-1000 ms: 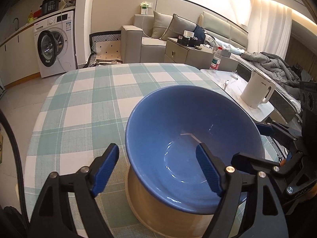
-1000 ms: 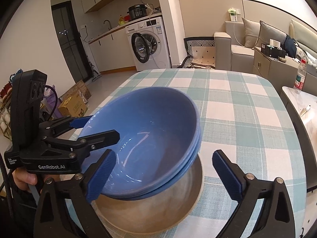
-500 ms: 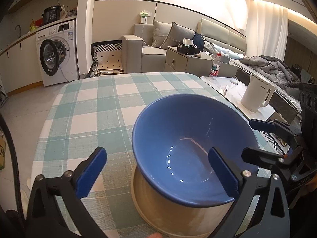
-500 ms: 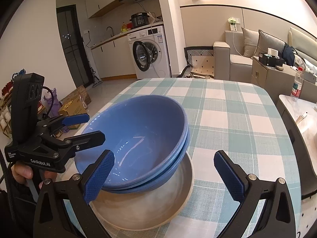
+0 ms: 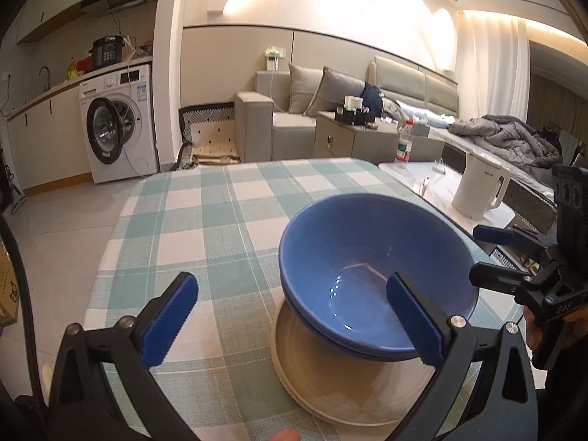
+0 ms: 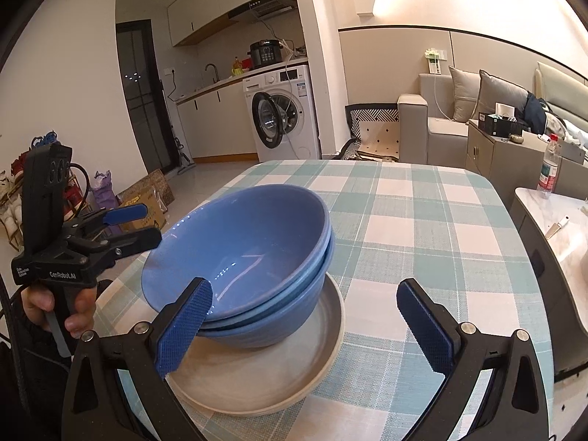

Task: Organize plates and bowls
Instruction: 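Withdraw the left gripper back from the bowls and plates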

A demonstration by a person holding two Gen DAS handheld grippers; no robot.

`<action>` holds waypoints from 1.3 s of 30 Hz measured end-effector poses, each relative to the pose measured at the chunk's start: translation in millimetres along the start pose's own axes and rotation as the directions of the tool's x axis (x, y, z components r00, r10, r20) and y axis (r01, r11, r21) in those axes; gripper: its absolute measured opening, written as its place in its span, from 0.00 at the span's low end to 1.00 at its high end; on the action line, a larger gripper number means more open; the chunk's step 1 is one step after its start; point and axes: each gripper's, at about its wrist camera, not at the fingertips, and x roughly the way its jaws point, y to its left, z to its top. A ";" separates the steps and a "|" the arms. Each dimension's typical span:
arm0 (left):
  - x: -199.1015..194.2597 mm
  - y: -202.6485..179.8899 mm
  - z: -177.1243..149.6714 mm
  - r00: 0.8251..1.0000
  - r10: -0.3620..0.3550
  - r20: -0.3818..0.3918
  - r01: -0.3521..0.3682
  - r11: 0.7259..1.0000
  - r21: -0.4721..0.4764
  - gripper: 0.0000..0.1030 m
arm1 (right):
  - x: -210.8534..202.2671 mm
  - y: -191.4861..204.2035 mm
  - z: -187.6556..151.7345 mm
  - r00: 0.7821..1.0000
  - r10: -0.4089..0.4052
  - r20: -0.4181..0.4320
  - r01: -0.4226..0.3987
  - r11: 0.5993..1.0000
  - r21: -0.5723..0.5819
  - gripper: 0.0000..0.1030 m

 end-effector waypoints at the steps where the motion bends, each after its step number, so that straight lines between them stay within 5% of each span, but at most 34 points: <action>1: -1.9 1.2 -0.9 1.000 0.000 0.012 0.000 1.000 0.002 1.00 | -1.1 -0.7 -0.9 1.000 0.001 0.004 -0.001 1.000 -0.001 0.99; 24: -21.9 12.6 -37.2 0.990 0.036 0.135 -0.034 0.999 -0.013 1.00 | -29.9 -10.0 -35.5 0.992 0.036 0.119 -0.028 0.997 -0.068 0.99; 39: -19.2 14.6 -56.1 0.990 0.044 0.135 -0.047 0.999 0.015 1.00 | -32.0 -11.0 -48.2 0.979 0.093 0.179 -0.076 0.992 -0.102 0.99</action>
